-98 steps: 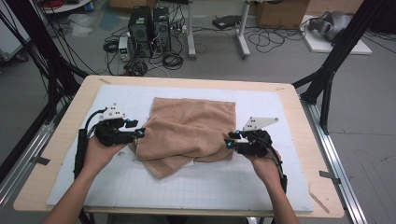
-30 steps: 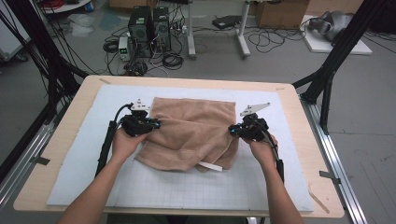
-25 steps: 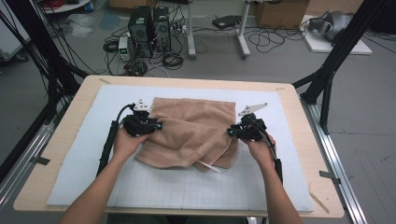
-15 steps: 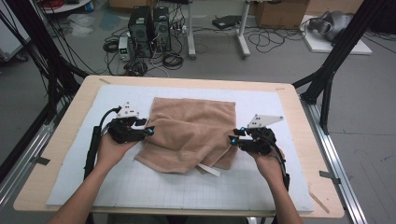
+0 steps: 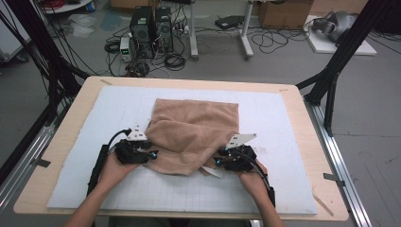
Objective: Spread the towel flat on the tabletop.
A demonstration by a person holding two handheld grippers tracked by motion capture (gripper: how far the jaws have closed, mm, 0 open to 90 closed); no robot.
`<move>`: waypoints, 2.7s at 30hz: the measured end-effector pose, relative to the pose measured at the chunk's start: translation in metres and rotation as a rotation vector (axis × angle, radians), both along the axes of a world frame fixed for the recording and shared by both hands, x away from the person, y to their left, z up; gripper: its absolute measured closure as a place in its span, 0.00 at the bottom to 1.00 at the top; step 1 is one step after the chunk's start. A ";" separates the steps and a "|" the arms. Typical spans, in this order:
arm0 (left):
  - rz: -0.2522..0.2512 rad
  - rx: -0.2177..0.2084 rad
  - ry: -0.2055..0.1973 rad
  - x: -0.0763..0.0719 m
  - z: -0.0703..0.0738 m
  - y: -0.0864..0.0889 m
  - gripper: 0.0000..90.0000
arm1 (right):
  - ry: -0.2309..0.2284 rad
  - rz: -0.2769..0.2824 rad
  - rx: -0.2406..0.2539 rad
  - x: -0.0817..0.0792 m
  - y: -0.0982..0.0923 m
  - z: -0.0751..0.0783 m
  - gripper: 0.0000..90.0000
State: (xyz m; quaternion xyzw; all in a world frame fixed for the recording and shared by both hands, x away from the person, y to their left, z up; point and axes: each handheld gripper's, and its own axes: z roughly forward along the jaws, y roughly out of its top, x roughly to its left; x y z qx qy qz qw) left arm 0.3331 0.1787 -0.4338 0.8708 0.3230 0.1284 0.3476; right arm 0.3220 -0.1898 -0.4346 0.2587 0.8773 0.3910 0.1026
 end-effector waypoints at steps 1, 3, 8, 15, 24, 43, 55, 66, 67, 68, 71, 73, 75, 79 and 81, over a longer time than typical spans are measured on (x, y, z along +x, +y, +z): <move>0.000 0.000 0.000 0.000 0.000 0.000 0.65 | 0.000 0.000 -0.004 0.001 0.001 -0.002 0.75; 0.005 -0.003 -0.017 0.000 -0.003 -0.001 0.69 | 0.008 -0.001 -0.002 0.001 0.001 -0.004 0.82; -0.012 -0.006 -0.043 -0.007 -0.004 -0.006 0.93 | 0.012 0.023 -0.015 0.002 0.002 -0.005 0.95; -0.022 -0.034 -0.034 -0.013 0.003 -0.002 0.95 | 0.012 0.048 -0.008 -0.001 -0.005 0.002 0.97; -0.048 -0.095 -0.105 -0.053 0.030 0.011 0.96 | -0.005 0.088 0.063 -0.017 -0.033 0.031 0.98; -0.115 -0.127 -0.150 -0.095 0.050 0.020 0.70 | -0.058 0.144 0.023 -0.050 -0.046 0.054 0.83; -0.063 0.049 -0.031 -0.027 -0.001 -0.004 0.66 | 0.014 0.084 -0.066 -0.001 -0.018 0.000 0.68; -0.084 0.042 -0.057 -0.033 -0.001 -0.009 0.94 | 0.002 0.084 -0.024 -0.006 -0.021 -0.002 0.93; -0.084 0.038 -0.053 -0.033 -0.001 -0.009 0.95 | 0.000 0.088 -0.023 -0.006 -0.021 -0.001 0.93; -0.085 0.039 -0.054 -0.034 -0.001 -0.008 0.95 | -0.003 0.091 -0.017 -0.007 -0.021 -0.001 0.94; -0.088 0.026 -0.057 -0.036 0.002 -0.007 0.95 | -0.011 0.094 -0.023 -0.009 -0.022 0.003 0.94; -0.090 0.000 -0.061 -0.039 0.006 -0.004 0.96 | -0.015 0.095 -0.010 -0.011 -0.024 0.006 0.94; -0.091 -0.016 -0.071 -0.043 0.010 -0.001 0.96 | -0.019 0.096 0.002 -0.012 -0.026 0.008 0.94; -0.091 -0.046 -0.080 -0.051 0.017 0.004 0.96 | -0.030 0.109 0.019 -0.018 -0.028 0.015 0.94; -0.098 -0.044 -0.109 -0.061 0.024 0.005 0.96 | -0.029 0.115 0.027 -0.022 -0.028 0.019 0.94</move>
